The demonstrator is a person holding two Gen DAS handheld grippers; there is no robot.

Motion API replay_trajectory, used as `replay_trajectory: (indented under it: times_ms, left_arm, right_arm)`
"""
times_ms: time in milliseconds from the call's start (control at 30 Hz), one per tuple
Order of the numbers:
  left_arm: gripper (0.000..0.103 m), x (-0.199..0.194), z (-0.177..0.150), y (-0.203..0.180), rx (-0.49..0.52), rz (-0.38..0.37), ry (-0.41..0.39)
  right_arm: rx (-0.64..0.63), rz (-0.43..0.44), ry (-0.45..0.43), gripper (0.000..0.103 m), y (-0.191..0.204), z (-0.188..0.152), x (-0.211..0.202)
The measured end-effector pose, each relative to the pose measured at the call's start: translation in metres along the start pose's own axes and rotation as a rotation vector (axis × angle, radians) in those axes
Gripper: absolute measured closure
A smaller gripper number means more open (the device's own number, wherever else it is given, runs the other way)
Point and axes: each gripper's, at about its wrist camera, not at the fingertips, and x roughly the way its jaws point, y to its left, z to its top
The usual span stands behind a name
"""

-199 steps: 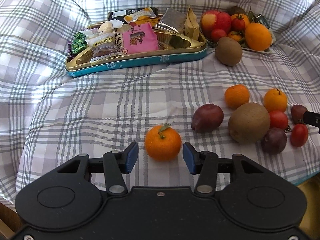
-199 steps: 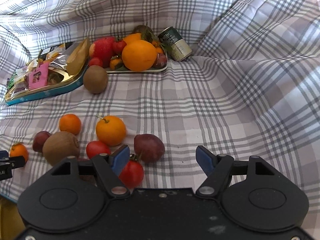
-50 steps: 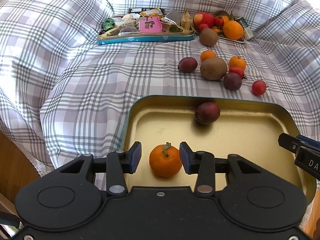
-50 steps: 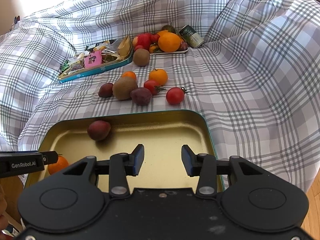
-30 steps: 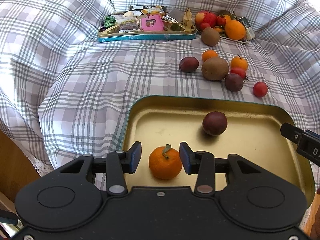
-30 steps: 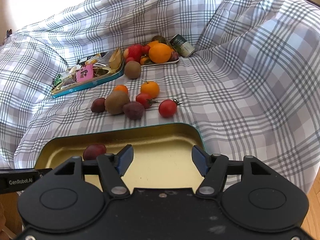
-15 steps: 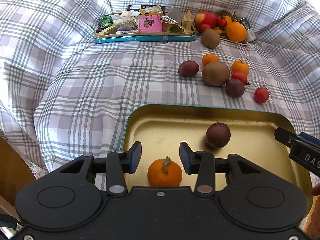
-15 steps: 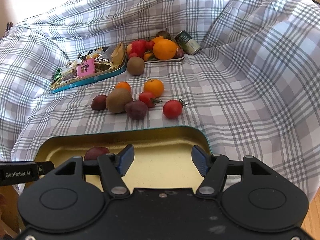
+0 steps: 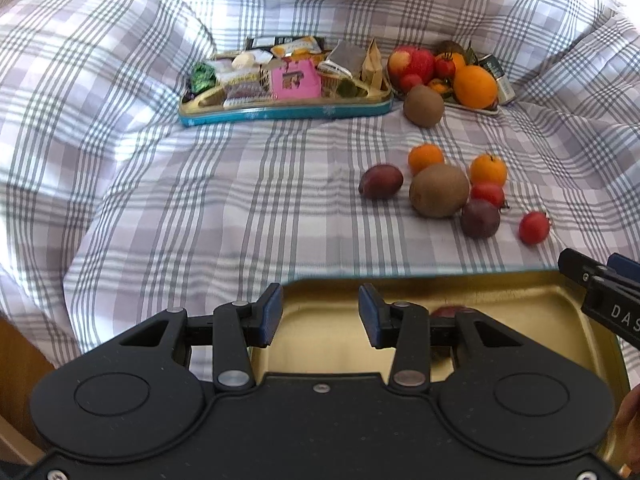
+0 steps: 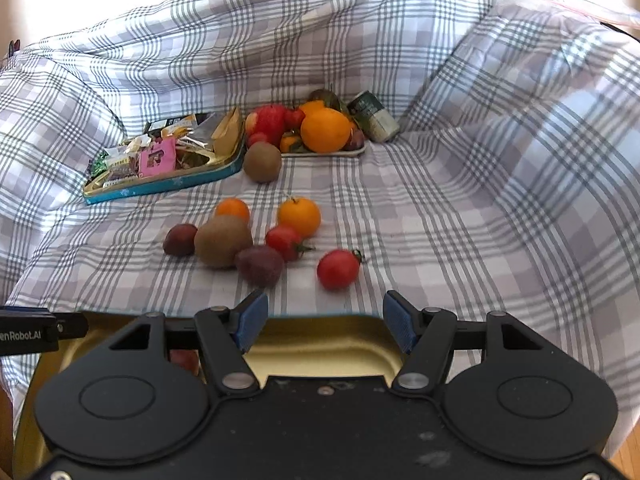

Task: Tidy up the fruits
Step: 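Move both open tools back toward the remaining fruits, then grasp a dark red plum with the left tool while the right tool reaches the kiwi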

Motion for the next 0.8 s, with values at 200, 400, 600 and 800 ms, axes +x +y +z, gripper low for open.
replay_trajectory:
  times_ms: [200,400,600,800]
  left_arm:
    - [0.053,0.011,0.016,-0.001,0.020,-0.010,-0.013]
    - [0.053,0.030,0.034,-0.003,0.039,-0.027,-0.007]
    - [0.053,0.047,0.050,-0.006,0.059,-0.067,0.013]
    - [0.053,0.062,0.065,-0.015,0.092,-0.100,0.014]
  right_arm:
    - [-0.011,0.016,-0.011,0.036,0.003,0.017,0.013]
    - [-0.018,0.033,0.005,0.036,0.008,0.031,0.028]
    - [-0.033,0.034,0.023,0.036,0.009,0.035,0.041]
    - [-0.042,0.032,0.033,0.036,0.008,0.038,0.051]
